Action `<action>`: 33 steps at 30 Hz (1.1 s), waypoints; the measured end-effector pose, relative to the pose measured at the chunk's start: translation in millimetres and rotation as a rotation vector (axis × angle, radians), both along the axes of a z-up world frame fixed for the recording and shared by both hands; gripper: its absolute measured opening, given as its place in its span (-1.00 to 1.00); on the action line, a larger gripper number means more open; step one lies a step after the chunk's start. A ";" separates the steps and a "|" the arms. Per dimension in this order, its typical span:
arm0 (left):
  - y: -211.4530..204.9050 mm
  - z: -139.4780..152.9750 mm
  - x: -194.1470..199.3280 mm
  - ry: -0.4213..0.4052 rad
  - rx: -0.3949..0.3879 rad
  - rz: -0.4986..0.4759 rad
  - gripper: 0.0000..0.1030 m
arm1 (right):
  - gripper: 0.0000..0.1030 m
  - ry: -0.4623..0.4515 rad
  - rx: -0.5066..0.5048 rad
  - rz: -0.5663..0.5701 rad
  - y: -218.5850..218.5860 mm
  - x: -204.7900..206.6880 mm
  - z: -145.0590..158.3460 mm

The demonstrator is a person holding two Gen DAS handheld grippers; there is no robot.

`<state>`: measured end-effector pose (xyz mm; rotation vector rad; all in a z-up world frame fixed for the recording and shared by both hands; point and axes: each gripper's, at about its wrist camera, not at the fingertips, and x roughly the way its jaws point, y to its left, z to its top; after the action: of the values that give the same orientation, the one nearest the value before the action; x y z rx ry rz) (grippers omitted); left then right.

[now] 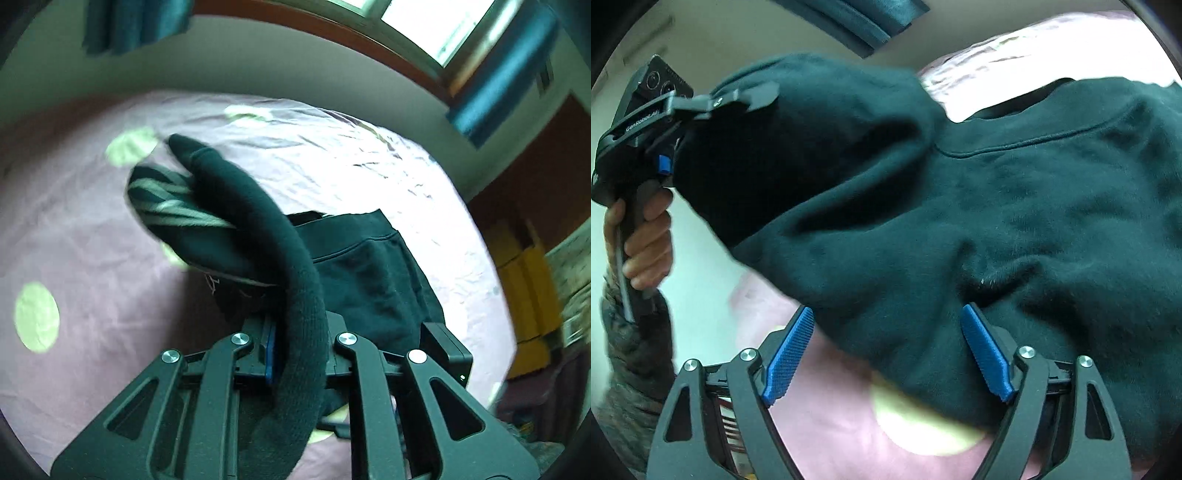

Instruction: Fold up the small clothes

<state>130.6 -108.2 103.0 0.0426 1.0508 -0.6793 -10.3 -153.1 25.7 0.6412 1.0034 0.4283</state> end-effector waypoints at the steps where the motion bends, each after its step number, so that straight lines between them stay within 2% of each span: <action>1: -19.2 6.0 -7.0 -0.028 0.038 -0.011 -0.74 | 0.56 -0.003 0.037 0.000 -6.5 -5.5 3.3; 4: -71.0 17.7 -27.9 -0.092 0.134 -0.046 -0.75 | 0.57 -0.025 0.085 -0.029 -29.7 -29.9 19.0; 6: -109.1 16.9 -40.4 -0.132 0.196 -0.074 -0.75 | 0.57 -0.048 0.087 -0.055 -48.7 -49.1 28.4; 9: -163.6 7.8 -60.3 -0.168 0.264 -0.108 -0.75 | 0.57 -0.057 0.141 -0.106 -83.2 -77.4 32.9; 14: -236.4 -36.9 -89.4 -0.210 0.359 -0.131 -0.75 | 0.58 -0.051 0.197 -0.229 -145.9 -125.3 27.8; 17: -266.3 -73.7 -104.2 -0.261 0.443 -0.139 -0.72 | 0.58 -0.043 0.274 -0.303 -178.2 -151.2 20.7; 18: -276.0 -82.6 -111.5 -0.294 0.475 -0.133 -0.67 | 0.58 -0.045 0.302 -0.324 -187.7 -159.9 18.1; 20: -288.3 -90.1 -121.0 -0.326 0.507 -0.121 -0.36 | 0.58 -0.051 0.332 -0.359 -198.3 -173.1 15.0; 21: -295.6 -89.9 -128.8 -0.342 0.504 -0.109 -0.16 | 0.59 -0.055 0.348 -0.376 -204.4 -179.6 12.6; 22: -298.9 -85.7 -135.2 -0.361 0.486 -0.095 -0.07 | 0.59 -0.059 0.369 -0.389 -209.1 -182.2 10.3; 26: -314.8 -59.9 -159.2 -0.414 0.372 -0.139 0.02 | 0.59 -0.066 0.451 -0.432 -227.1 -191.8 2.1; 28: -312.4 -40.6 -175.3 -0.445 0.304 -0.168 0.19 | 0.59 -0.068 0.479 -0.448 -230.1 -196.2 1.5; 31: -281.5 -14.6 -189.7 -0.478 0.198 -0.166 0.39 | 0.59 -0.087 0.480 -0.445 -234.4 -198.2 8.4; 33: -251.1 -2.0 -193.7 -0.473 0.130 -0.139 0.43 | 0.59 -0.101 0.490 -0.444 -236.9 -197.1 18.4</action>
<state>-63.1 -359.3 101.0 0.3749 0.6373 -0.6819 -207.5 -390.0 44.0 1.2407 0.6314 0.3068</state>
